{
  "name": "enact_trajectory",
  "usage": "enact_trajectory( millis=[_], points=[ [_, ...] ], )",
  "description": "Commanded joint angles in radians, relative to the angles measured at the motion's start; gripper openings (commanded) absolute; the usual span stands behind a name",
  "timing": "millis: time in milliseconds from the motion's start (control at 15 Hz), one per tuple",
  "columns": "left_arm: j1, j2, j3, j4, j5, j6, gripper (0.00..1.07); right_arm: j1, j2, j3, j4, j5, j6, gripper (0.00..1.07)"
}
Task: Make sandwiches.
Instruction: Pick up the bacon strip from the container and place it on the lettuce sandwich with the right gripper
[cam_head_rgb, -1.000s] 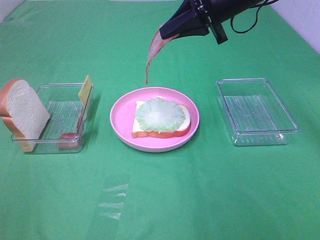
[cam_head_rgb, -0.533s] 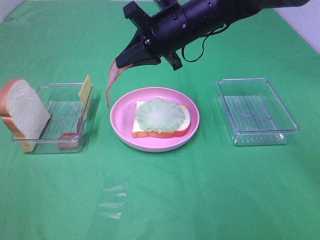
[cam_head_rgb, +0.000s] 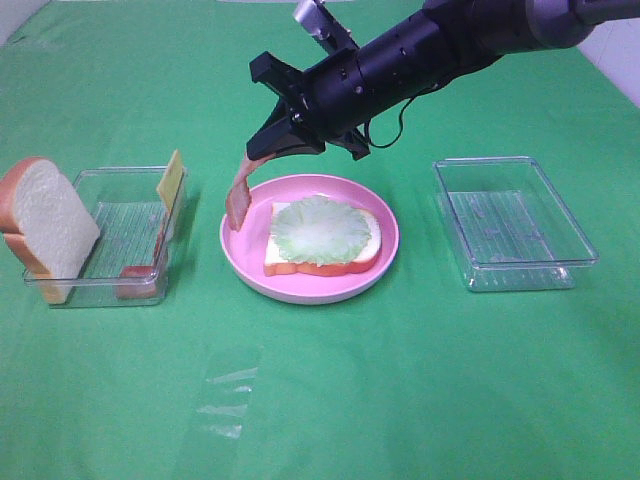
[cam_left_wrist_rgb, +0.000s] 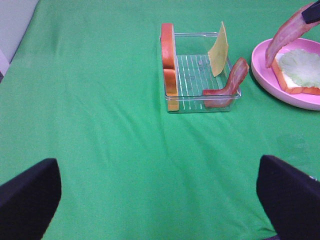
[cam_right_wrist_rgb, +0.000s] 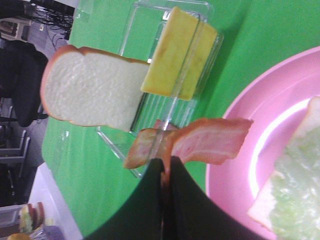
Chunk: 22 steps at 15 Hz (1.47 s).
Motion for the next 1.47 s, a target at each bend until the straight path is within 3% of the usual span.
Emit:
enact_trajectory(
  millis=[67,400,600,1000,1467],
  points=[
    [-0.001,-0.019,0.000,0.000,-0.010,-0.003,1.02,0.000,0.002,0.002,-0.065,-0.029,-0.015,0.00],
    [-0.001,-0.019,0.000,0.000,-0.010,-0.003,1.02,0.000,0.002,0.002,-0.160,-0.030,-0.007,0.00],
    [-0.001,-0.019,0.000,0.000,-0.010,-0.003,1.02,-0.001,0.000,0.002,-0.348,-0.032,0.064,0.00],
    [-0.001,-0.019,0.000,0.000,-0.010,-0.003,1.02,-0.001,-0.014,0.001,-0.582,-0.034,0.232,0.00],
    [-0.001,-0.019,0.000,0.000,-0.010,-0.003,1.02,-0.001,-0.014,0.001,-0.671,-0.035,0.264,0.00]
  ],
)
